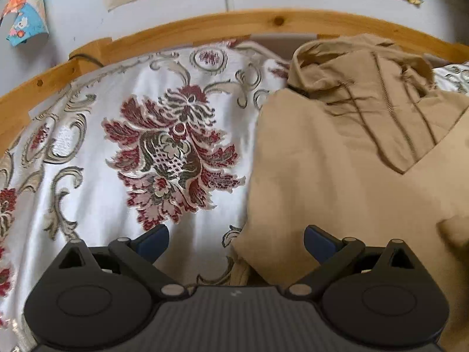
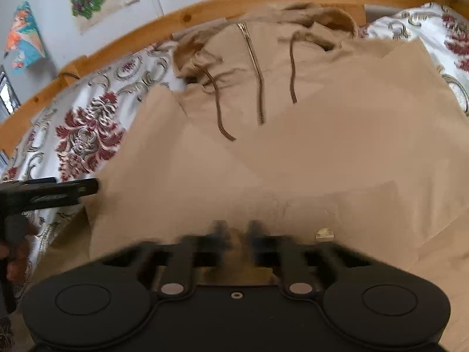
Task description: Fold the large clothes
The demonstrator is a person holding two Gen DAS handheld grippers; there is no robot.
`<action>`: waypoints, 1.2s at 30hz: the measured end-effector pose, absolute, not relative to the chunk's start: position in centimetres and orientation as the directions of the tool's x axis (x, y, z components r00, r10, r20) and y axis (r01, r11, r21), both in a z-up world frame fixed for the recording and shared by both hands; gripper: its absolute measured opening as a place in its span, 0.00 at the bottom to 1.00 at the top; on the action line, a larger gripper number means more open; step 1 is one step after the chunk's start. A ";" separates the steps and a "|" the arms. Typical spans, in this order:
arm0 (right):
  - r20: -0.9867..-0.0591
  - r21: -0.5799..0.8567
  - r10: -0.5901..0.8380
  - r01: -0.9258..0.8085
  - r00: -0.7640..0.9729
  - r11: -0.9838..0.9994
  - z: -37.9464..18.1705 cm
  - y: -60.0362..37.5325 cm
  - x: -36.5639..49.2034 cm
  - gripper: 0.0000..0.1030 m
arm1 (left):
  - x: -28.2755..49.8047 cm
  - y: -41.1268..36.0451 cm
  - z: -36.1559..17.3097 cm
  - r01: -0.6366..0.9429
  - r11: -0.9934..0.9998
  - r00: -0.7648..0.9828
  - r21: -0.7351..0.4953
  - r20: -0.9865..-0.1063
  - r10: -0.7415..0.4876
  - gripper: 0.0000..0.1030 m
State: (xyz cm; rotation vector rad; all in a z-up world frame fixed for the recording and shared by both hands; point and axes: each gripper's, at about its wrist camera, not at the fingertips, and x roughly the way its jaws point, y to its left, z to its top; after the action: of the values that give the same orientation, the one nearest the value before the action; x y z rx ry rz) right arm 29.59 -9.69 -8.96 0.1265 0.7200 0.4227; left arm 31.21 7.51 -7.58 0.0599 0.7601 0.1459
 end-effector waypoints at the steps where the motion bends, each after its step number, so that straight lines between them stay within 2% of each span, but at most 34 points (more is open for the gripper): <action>1: -0.554 0.197 0.397 -0.349 0.732 0.916 -7.8 -10.5 27.8 0.08 | 31.5 7.4 -8.0 -0.105 0.989 0.707 0.105 -0.691 0.148 0.97; 4: -0.446 0.072 0.337 -0.342 0.829 0.937 -5.5 -13.2 22.5 0.03 | 31.3 7.1 -9.2 -0.084 0.995 0.688 0.058 -0.719 0.100 0.97; 6: -0.458 0.050 0.285 -0.296 0.842 0.954 -5.0 -15.4 19.9 0.04 | 30.9 6.7 -9.9 -0.078 0.996 0.679 0.043 -0.729 0.085 0.97; 8: -0.529 0.057 0.240 -0.248 0.814 0.967 -5.3 -17.3 18.2 0.21 | 30.6 6.3 -10.2 -0.096 0.994 0.677 0.046 -0.729 0.099 0.97; 12: -0.595 0.158 0.221 -0.158 0.772 0.975 -6.4 -20.2 16.3 0.42 | 29.6 6.1 -9.7 -0.090 0.995 0.674 0.037 -0.733 0.088 0.97; 14: -0.607 0.180 0.247 -0.172 0.755 0.968 -6.6 -20.1 16.7 0.51 | 29.0 5.9 -9.3 -0.085 0.996 0.678 0.040 -0.729 0.087 0.97; 16: -0.599 0.192 0.268 -0.190 0.755 0.963 -6.7 -19.7 17.1 0.67 | 28.3 5.8 -8.7 -0.083 0.996 0.688 0.022 -0.721 0.074 0.97; 17: -0.592 0.193 0.277 -0.200 0.757 0.960 -6.7 -19.4 17.2 0.71 | 27.9 5.7 -8.4 -0.080 0.997 0.700 0.007 -0.712 0.061 0.97; 21: -0.603 0.188 0.292 -0.223 0.743 0.956 -7.4 -18.6 17.8 0.76 | 25.8 5.6 -7.3 -0.023 0.997 0.739 -0.074 -0.673 -0.033 0.98; 26: -0.605 0.154 0.273 -0.227 0.748 0.962 -7.5 -18.8 19.2 0.88 | 24.1 5.1 -5.6 0.140 0.970 0.767 -0.198 -0.598 -0.232 0.99; 30: -0.607 0.109 0.254 -0.238 0.753 0.965 -7.7 -19.6 21.8 0.87 | 24.2 3.6 -5.0 0.300 0.906 0.709 -0.300 -0.565 -0.422 0.99; 32: -0.607 0.096 0.265 -0.262 0.749 0.960 -7.9 -20.0 23.7 0.83 | 24.4 2.6 -5.1 0.357 0.873 0.668 -0.334 -0.561 -0.488 0.99; 36: -0.609 0.066 0.278 -0.302 0.743 0.951 -7.9 -19.9 28.4 0.80 | 25.3 0.2 -5.8 0.377 0.859 0.638 -0.346 -0.575 -0.512 0.99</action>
State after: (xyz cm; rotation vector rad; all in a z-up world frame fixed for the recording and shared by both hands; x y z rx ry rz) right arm 28.38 -19.91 -7.91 -0.0379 0.6611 0.3181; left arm 25.27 0.16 -5.79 -0.2019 0.7165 -0.5107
